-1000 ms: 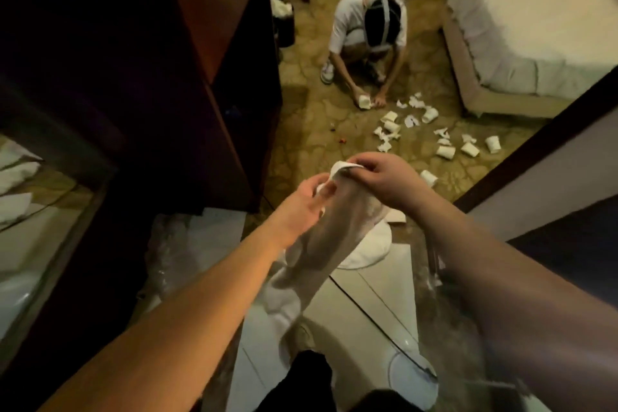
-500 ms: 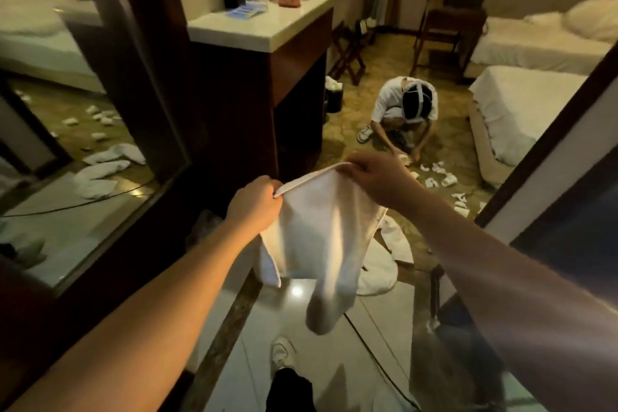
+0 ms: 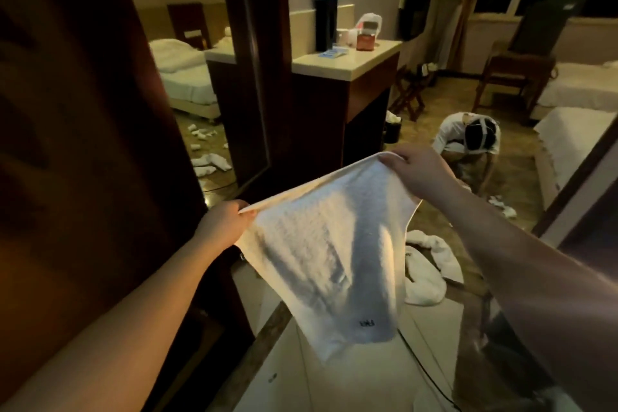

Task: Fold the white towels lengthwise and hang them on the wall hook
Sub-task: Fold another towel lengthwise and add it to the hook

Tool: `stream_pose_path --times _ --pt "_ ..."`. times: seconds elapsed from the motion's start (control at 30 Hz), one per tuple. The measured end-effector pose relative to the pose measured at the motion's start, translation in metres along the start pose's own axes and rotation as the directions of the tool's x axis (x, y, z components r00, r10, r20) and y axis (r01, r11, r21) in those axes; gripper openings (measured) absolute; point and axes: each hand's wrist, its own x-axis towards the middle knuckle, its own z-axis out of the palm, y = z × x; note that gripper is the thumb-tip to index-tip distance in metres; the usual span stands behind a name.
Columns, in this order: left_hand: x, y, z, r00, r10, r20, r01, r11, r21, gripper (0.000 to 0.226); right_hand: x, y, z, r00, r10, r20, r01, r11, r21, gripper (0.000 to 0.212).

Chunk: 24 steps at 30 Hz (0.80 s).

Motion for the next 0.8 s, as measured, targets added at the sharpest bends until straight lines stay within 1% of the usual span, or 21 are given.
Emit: stream_pose_path --times 0.07,0.13,0.17,0.27,0.37,0.43,0.53,0.6,0.67,0.73,0.8 --pt "-0.037 -0.027 -0.026 0.999 -0.042 -0.004 0.041 0.990 -0.132 0.019 -0.025 -0.025 0.006 1.000 0.016 -0.003 -0.016 1.000 -0.016 0.032" --pt "-0.081 -0.051 -0.055 0.998 -0.070 0.004 0.067 0.938 -0.340 0.007 -0.052 -0.052 0.012 0.999 0.032 -0.019 -0.032 0.999 -0.014 0.033" --pt "-0.102 -0.060 -0.069 0.997 -0.076 0.011 0.073 0.901 -0.428 0.005 -0.063 -0.064 0.014 0.999 0.035 -0.026 -0.035 0.999 -0.001 0.033" --pt "-0.159 -0.089 -0.110 0.994 -0.106 0.011 0.089 0.770 -0.632 0.009 -0.097 -0.105 0.020 0.998 0.052 -0.032 -0.050 0.998 0.048 0.035" --pt "-0.209 -0.117 -0.151 0.993 -0.121 -0.001 0.077 0.635 -0.769 0.007 -0.126 -0.147 0.021 0.998 0.047 -0.041 -0.044 0.995 0.087 0.037" --pt "-0.240 -0.131 -0.178 0.992 -0.129 -0.009 0.065 0.555 -0.829 0.009 -0.145 -0.177 0.020 0.998 0.052 -0.035 -0.048 0.993 0.110 0.037" --pt "-0.277 -0.144 -0.213 0.982 -0.185 -0.030 0.060 0.462 -0.885 0.012 -0.164 -0.223 0.019 0.998 0.058 0.009 -0.059 0.991 0.117 0.037" --pt "-0.296 -0.153 -0.231 0.969 -0.237 -0.064 0.040 0.410 -0.911 0.011 -0.175 -0.254 0.020 0.996 0.054 0.069 -0.061 0.993 0.104 0.038" --pt "-0.315 -0.163 -0.248 0.953 -0.283 -0.104 0.012 0.381 -0.924 0.012 -0.184 -0.283 0.022 0.988 0.024 0.153 -0.042 0.992 0.117 0.036" --pt "-0.330 -0.170 -0.260 0.934 -0.330 -0.141 -0.010 0.369 -0.929 0.012 -0.192 -0.310 0.024 0.972 -0.010 0.233 -0.039 0.978 0.204 0.029" --pt "-0.349 -0.172 -0.270 0.915 -0.363 -0.175 -0.041 0.349 -0.936 0.010 -0.203 -0.333 0.029 0.938 -0.042 0.344 -0.104 0.913 0.395 0.021"
